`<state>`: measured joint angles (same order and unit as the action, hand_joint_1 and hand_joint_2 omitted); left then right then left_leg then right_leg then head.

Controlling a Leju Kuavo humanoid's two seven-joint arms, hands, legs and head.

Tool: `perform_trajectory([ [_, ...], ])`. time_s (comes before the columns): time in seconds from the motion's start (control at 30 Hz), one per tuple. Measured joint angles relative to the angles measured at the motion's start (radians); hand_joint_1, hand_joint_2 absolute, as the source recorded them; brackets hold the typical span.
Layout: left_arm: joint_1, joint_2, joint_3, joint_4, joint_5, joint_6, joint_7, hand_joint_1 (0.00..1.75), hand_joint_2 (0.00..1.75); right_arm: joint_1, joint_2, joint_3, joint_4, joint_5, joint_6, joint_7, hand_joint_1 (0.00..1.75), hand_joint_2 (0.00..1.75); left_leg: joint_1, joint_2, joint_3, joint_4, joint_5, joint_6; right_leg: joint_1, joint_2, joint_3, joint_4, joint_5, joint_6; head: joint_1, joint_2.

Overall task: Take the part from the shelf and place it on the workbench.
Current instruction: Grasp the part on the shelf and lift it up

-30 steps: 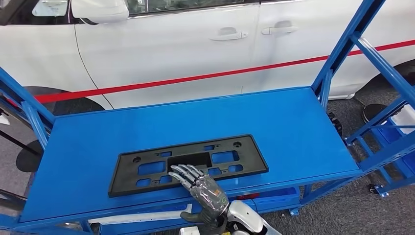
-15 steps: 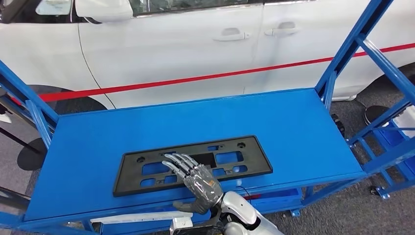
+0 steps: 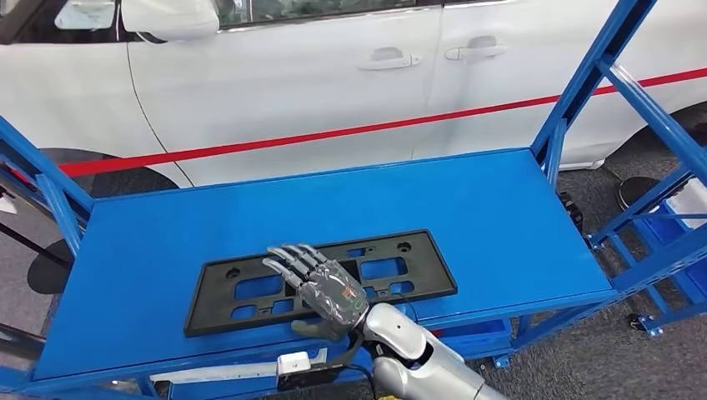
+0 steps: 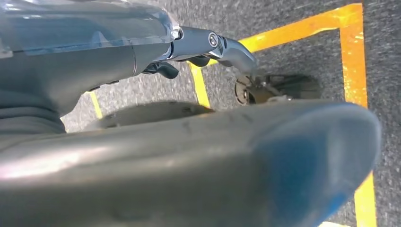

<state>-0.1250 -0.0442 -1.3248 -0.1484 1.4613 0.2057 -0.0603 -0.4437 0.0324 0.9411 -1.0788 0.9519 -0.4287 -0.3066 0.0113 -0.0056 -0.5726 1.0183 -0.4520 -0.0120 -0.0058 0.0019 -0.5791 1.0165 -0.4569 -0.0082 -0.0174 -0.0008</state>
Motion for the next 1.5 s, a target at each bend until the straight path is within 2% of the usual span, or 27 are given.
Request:
perform_trajectory([
  [0.07,0.002,0.000,-0.002,0.000,-0.002,-0.001,0.000,0.00,0.00,-0.014,0.001,0.001,0.015,0.003,-0.002,0.002,0.00,1.75,-0.001,-0.002,-0.002,-0.003,0.002,0.012,0.001,-0.001,-0.003,0.000,0.002,0.010,0.001,0.000],
  [0.13,0.003,0.000,-0.004,0.000,-0.004,-0.002,0.001,0.00,0.00,-0.032,0.001,0.002,0.031,0.006,-0.010,0.008,0.00,1.75,0.002,-0.001,-0.001,-0.009,0.008,0.025,-0.001,-0.001,-0.012,0.020,-0.014,0.020,0.001,0.000],
  [0.17,0.003,0.000,-0.005,0.000,-0.004,-0.002,0.002,0.00,0.00,-0.041,0.001,0.002,0.038,0.009,-0.018,0.011,0.00,1.75,0.003,-0.001,-0.001,-0.012,0.010,0.030,-0.002,-0.001,-0.028,0.056,-0.037,0.025,0.001,0.000],
  [0.23,0.001,0.000,-0.006,0.000,-0.002,-0.002,0.003,0.00,0.00,-0.053,0.001,0.002,0.052,0.024,-0.044,0.016,0.00,1.75,0.002,0.000,-0.002,-0.013,0.012,0.037,-0.005,-0.001,-0.087,0.179,-0.099,0.031,0.001,0.000],
  [0.27,0.002,0.000,-0.006,0.000,-0.001,-0.002,0.003,0.00,0.00,-0.055,0.001,0.003,0.058,0.037,-0.058,0.020,0.00,1.75,0.001,0.000,-0.003,-0.013,0.012,0.038,-0.005,-0.001,-0.117,0.239,-0.120,0.032,0.001,0.000],
  [0.3,0.003,0.000,-0.006,0.000,0.001,-0.002,0.004,0.00,0.00,-0.056,0.001,0.004,0.064,0.053,-0.071,0.026,0.00,1.75,0.001,0.000,-0.004,-0.013,0.012,0.039,-0.006,-0.001,-0.135,0.274,-0.125,0.033,0.001,0.000],
  [0.33,0.004,0.000,-0.006,0.000,0.003,-0.002,0.004,0.00,0.00,-0.057,0.001,0.005,0.069,0.068,-0.082,0.033,0.00,1.75,0.001,-0.001,-0.003,-0.012,0.012,0.039,-0.006,-0.001,-0.135,0.272,-0.111,0.032,0.001,0.000],
  [0.37,0.004,0.000,-0.006,0.000,0.005,-0.002,0.003,0.00,0.00,-0.059,0.001,0.007,0.072,0.085,-0.092,0.042,0.00,1.75,0.000,-0.002,-0.002,-0.012,0.011,0.038,-0.006,-0.001,-0.116,0.230,-0.080,0.029,0.001,0.000],
  [0.4,0.004,-0.001,-0.006,0.000,0.008,-0.002,0.001,0.00,0.00,-0.062,0.002,0.009,0.076,0.100,-0.100,0.048,0.00,1.75,0.000,-0.003,-0.001,-0.012,0.011,0.037,-0.006,-0.001,-0.082,0.163,-0.043,0.024,0.001,0.000],
  [0.47,0.003,-0.002,-0.006,0.000,0.013,-0.001,-0.004,0.00,0.00,-0.070,0.003,0.012,0.082,0.127,-0.114,0.060,0.00,1.75,-0.004,-0.004,-0.001,-0.010,0.009,0.032,-0.001,-0.001,-0.023,0.040,0.001,0.014,0.001,0.000],
  [0.53,0.004,-0.002,-0.006,0.000,0.015,0.000,-0.011,0.00,0.00,-0.078,0.005,0.015,0.092,0.145,-0.123,0.066,0.00,1.75,-0.005,-0.003,-0.004,-0.009,0.009,0.022,0.005,0.000,-0.009,0.001,0.005,0.009,0.001,0.000],
  [0.63,0.003,-0.001,-0.006,0.000,0.016,0.000,-0.022,0.00,0.00,-0.089,0.010,0.018,0.111,0.153,-0.129,0.065,0.00,1.75,-0.004,-0.002,-0.009,0.003,-0.002,0.006,0.000,-0.001,-0.008,-0.009,0.013,-0.002,0.000,0.000],
  [0.7,0.003,0.001,-0.006,0.000,0.020,0.000,-0.027,0.00,0.00,-0.099,0.015,0.021,0.124,0.154,-0.129,0.064,0.00,1.75,-0.001,-0.001,-0.045,0.087,-0.054,-0.002,-0.005,-0.004,-0.004,-0.016,0.017,-0.012,-0.001,0.000],
  [0.77,0.004,0.003,-0.006,0.000,0.026,0.000,-0.032,0.00,0.00,-0.104,0.018,0.026,0.139,0.154,-0.129,0.063,0.00,1.75,0.001,0.000,-0.106,0.221,-0.115,-0.008,-0.005,-0.005,-0.004,-0.016,0.017,-0.017,-0.003,0.000],
  [0.8,0.005,0.004,-0.005,0.000,0.029,0.000,-0.034,0.00,0.00,-0.105,0.018,0.028,0.145,0.154,-0.128,0.062,0.00,1.75,0.002,0.000,-0.128,0.265,-0.127,-0.011,-0.004,-0.005,-0.005,-0.016,0.017,-0.017,-0.003,0.000],
  [0.83,0.006,0.005,-0.005,0.000,0.032,0.000,-0.037,0.00,0.00,-0.105,0.018,0.030,0.152,0.153,-0.127,0.062,0.00,1.75,0.003,0.000,-0.133,0.275,-0.119,-0.013,-0.004,-0.005,-0.004,-0.015,0.016,-0.016,-0.003,0.000],
  [0.87,0.007,0.006,-0.005,0.000,0.034,0.000,-0.040,0.00,0.00,-0.106,0.018,0.031,0.157,0.151,-0.126,0.061,0.00,1.75,0.004,0.000,-0.120,0.248,-0.095,-0.014,-0.005,-0.005,-0.004,-0.014,0.016,-0.015,-0.003,0.000],
  [0.93,0.006,0.010,-0.005,0.000,0.037,0.000,-0.050,0.00,0.00,-0.112,0.018,0.031,0.165,0.148,-0.122,0.061,0.00,1.75,0.007,0.001,-0.053,0.111,-0.029,-0.013,-0.004,-0.003,-0.002,-0.009,0.012,-0.010,-0.002,0.000],
  [1.0,0.004,0.012,-0.004,0.000,0.041,-0.001,-0.060,0.00,0.00,-0.118,0.018,0.031,0.175,0.147,-0.119,0.060,0.00,1.75,0.005,0.000,-0.005,0.010,0.003,-0.004,-0.001,-0.001,-0.005,-0.003,0.009,0.000,-0.002,0.000],
  [1.1,0.003,0.015,-0.002,0.000,0.046,-0.001,-0.070,0.00,0.00,-0.121,0.018,0.031,0.198,0.145,-0.117,0.056,0.00,1.75,0.002,-0.002,-0.002,-0.005,0.006,0.014,0.000,-0.001,-0.008,-0.001,0.009,0.014,-0.001,0.000],
  [1.17,0.002,0.017,0.000,0.000,0.049,-0.001,-0.075,0.00,0.00,-0.122,0.018,0.031,0.216,0.144,-0.118,0.055,0.00,1.75,0.005,-0.002,-0.002,-0.011,0.012,0.027,-0.003,-0.001,-0.022,0.031,-0.015,0.025,-0.001,0.000],
  [1.27,-0.002,0.020,0.002,0.000,0.051,-0.002,-0.084,0.00,0.00,-0.123,0.018,0.032,0.252,0.139,-0.119,0.059,0.00,1.75,0.005,-0.001,-0.005,-0.013,0.015,0.036,-0.006,-0.001,-0.108,0.209,-0.105,0.036,-0.001,0.000],
  [1.3,-0.002,0.020,0.003,0.000,0.053,-0.002,-0.087,0.00,0.00,-0.123,0.018,0.032,0.267,0.137,-0.119,0.061,0.00,1.75,0.004,-0.001,-0.006,-0.013,0.015,0.037,-0.007,-0.001,-0.135,0.263,-0.121,0.038,-0.001,0.000],
  [1.33,-0.002,0.021,0.004,0.000,0.055,-0.002,-0.090,0.00,0.00,-0.123,0.019,0.032,0.281,0.135,-0.119,0.063,0.00,1.75,0.004,-0.001,-0.005,-0.013,0.015,0.037,-0.007,-0.001,-0.147,0.284,-0.119,0.038,-0.001,0.000],
  [1.37,-0.002,0.022,0.006,0.000,0.056,-0.002,-0.093,0.00,0.00,-0.124,0.021,0.032,0.294,0.133,-0.119,0.064,0.00,1.75,0.003,-0.001,-0.004,-0.012,0.015,0.036,-0.007,-0.001,-0.138,0.265,-0.097,0.036,-0.001,0.000],
  [1.43,-0.005,0.023,0.010,0.000,0.058,-0.003,-0.099,0.00,0.00,-0.133,0.029,0.032,0.317,0.129,-0.116,0.062,0.00,1.75,0.003,-0.002,0.000,-0.012,0.013,0.034,-0.006,-0.001,-0.075,0.136,-0.027,0.026,-0.001,0.000],
  [1.5,-0.009,0.023,0.013,0.000,0.060,-0.005,-0.105,0.00,0.00,-0.145,0.041,0.032,0.341,0.127,-0.111,0.057,0.00,1.75,-0.001,-0.002,0.000,-0.010,0.010,0.026,-0.001,-0.001,-0.022,0.024,0.011,0.016,-0.001,0.000],
])
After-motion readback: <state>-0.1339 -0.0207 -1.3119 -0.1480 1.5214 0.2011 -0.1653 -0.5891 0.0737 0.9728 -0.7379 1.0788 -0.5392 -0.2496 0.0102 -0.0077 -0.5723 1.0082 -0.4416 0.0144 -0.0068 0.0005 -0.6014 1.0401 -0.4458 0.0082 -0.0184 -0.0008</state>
